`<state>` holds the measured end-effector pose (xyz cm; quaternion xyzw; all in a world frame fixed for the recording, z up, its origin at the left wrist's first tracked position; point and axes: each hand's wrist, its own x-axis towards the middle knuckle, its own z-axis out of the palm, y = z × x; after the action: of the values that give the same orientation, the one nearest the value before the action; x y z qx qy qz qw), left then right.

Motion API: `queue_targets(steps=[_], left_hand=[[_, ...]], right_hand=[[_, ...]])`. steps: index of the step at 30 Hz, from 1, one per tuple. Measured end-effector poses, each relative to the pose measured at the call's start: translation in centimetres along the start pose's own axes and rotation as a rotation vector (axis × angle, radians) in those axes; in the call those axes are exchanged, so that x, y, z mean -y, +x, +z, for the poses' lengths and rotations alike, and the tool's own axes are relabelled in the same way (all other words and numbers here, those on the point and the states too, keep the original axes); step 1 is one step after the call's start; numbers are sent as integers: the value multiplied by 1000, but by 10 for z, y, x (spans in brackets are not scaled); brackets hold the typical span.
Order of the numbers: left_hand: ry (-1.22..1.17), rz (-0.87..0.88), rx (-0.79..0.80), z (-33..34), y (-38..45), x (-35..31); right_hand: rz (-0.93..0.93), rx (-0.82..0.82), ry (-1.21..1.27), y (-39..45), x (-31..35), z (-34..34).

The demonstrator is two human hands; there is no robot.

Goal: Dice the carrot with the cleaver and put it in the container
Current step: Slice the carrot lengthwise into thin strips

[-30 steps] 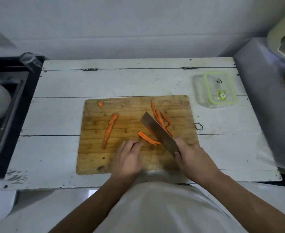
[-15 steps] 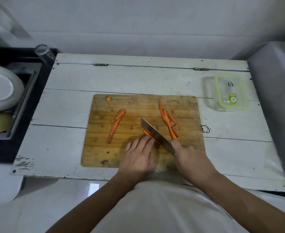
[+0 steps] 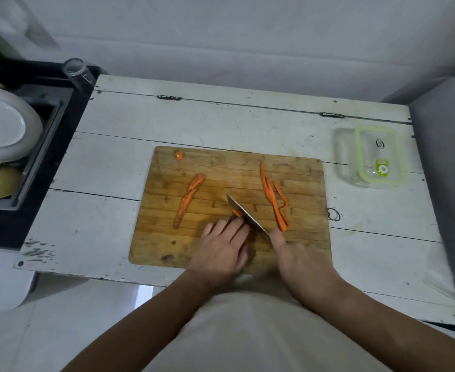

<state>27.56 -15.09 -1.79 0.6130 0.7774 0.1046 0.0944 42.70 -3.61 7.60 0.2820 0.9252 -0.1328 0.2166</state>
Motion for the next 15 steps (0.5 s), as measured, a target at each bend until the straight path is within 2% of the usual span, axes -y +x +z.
queue_targets(steps=[7,15], left_hand=[[-24,26,-93,6,3,0],[-16,-7,-9,4,3,2]], right_hand=[[-14,-54,66,53,32,-10],[104,-36,333,20,-3,3]])
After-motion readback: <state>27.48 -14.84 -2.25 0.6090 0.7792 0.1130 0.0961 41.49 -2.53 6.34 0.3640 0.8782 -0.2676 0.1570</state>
